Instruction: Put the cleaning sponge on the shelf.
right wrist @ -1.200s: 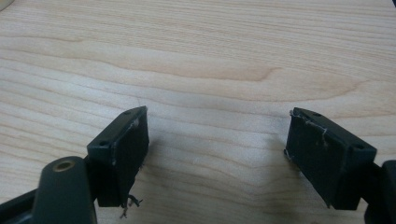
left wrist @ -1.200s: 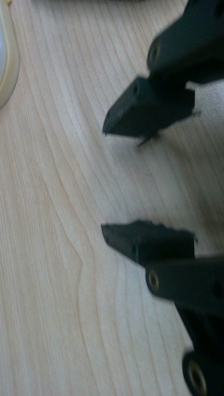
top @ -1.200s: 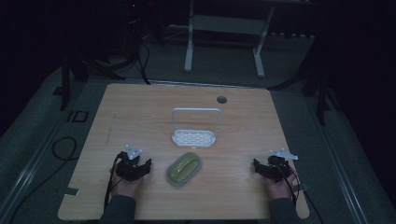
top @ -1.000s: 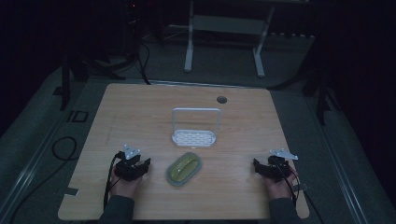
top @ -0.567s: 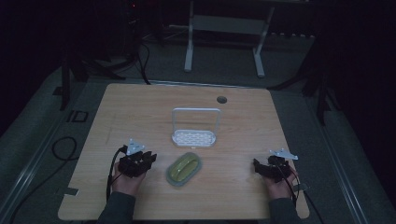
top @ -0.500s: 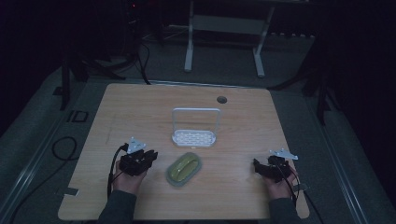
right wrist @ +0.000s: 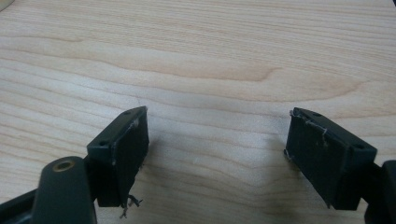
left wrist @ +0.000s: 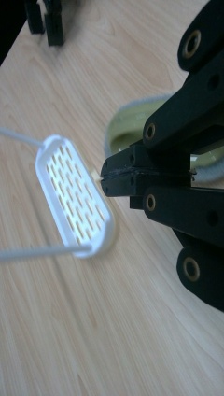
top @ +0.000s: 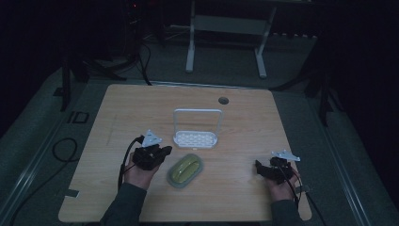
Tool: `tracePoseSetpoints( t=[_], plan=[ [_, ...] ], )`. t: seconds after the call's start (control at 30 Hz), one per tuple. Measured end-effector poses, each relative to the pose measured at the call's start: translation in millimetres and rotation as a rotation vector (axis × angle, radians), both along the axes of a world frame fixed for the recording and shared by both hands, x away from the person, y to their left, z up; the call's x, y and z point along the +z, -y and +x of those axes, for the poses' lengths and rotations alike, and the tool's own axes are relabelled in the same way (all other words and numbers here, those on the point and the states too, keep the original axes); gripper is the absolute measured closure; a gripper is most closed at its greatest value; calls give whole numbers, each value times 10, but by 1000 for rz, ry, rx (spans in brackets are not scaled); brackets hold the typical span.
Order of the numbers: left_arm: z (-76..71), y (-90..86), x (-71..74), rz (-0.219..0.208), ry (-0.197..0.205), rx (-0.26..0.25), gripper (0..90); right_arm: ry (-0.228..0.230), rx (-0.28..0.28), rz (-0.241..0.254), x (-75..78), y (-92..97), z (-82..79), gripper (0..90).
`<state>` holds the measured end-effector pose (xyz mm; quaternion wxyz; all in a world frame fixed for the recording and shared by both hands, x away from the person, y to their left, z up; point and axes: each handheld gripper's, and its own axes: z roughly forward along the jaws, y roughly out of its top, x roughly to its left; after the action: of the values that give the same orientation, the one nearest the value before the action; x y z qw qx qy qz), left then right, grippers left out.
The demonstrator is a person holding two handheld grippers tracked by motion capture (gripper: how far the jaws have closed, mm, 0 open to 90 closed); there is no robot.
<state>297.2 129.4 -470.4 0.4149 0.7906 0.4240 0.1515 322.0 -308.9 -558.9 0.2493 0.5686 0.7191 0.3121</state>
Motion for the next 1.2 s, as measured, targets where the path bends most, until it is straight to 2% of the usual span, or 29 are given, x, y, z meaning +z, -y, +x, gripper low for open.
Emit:
tracePoseSetpoints(
  t=[0.3, 0.33, 0.37, 0.57, 0.9, 1.2],
  plan=[
    [44, 383, -72, -3, -42, -79, 899, 0, -1, 1, 0, -1, 0, 208],
    [44, 383, -72, -3, -42, -79, 899, 0, -1, 1, 0, -1, 0, 208],
    [49, 469, -96, 4, -49, -103, 899, 0, -1, 1, 0, -1, 0, 208],
    [65, 661, -161, 21, -65, -142, 898, 0, 0, 1, 0, -1, 0, 208],
    [127, 830, -272, 47, -97, -177, 899, 0, 0, 2, 0, -1, 1, 207],
    [175, 881, -354, 59, -112, -167, 899, 0, 0, 2, 0, -2, 0, 206]
  ],
)
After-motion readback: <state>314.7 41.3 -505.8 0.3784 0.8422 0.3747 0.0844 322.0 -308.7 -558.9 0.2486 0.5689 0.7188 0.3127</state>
